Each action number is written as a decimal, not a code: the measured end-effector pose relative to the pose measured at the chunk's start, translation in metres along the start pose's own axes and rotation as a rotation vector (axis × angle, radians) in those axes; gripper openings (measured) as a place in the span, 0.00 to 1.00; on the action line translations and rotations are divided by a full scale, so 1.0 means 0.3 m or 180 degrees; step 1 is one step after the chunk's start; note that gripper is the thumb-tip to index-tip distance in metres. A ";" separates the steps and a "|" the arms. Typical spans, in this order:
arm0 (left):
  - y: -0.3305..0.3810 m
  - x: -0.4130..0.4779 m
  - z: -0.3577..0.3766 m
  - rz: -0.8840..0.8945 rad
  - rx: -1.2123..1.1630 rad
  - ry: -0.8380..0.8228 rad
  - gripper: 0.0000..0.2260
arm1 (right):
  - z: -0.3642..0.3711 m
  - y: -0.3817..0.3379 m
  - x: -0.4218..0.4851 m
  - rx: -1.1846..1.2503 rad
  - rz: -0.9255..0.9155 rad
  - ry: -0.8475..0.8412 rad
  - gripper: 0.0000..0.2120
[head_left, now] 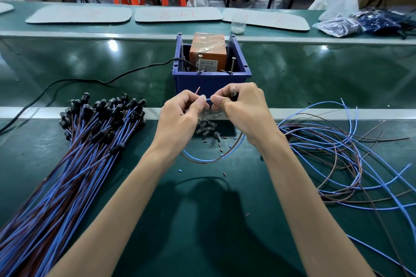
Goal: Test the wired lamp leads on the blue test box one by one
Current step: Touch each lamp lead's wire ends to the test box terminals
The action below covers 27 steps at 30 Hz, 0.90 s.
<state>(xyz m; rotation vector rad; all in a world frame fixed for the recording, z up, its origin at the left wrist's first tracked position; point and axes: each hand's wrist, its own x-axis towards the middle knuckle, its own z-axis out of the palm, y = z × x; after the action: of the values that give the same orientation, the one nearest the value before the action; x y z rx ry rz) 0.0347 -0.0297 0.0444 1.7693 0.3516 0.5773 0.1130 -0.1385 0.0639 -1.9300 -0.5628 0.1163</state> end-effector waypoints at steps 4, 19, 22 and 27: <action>-0.006 0.002 -0.001 0.0009 0.0076 0.0038 0.11 | 0.006 0.001 0.000 0.0099 0.0059 0.0018 0.09; -0.007 0.057 -0.076 -0.0705 -0.1062 0.0360 0.12 | -0.042 0.026 0.004 -0.0323 0.0491 -0.0536 0.10; 0.002 0.048 -0.050 -0.0721 -0.1328 -0.0012 0.10 | -0.032 0.015 0.008 -0.0190 0.0517 -0.0026 0.08; 0.008 0.036 -0.043 -0.0430 -0.1668 -0.0070 0.11 | -0.062 -0.012 0.001 0.1203 0.0475 -0.0348 0.11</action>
<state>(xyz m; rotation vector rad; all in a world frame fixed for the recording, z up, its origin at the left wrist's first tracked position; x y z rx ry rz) 0.0364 -0.0142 0.0514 1.2376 0.2712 0.4979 0.1184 -0.1529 0.0751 -1.6002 -0.4322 0.3975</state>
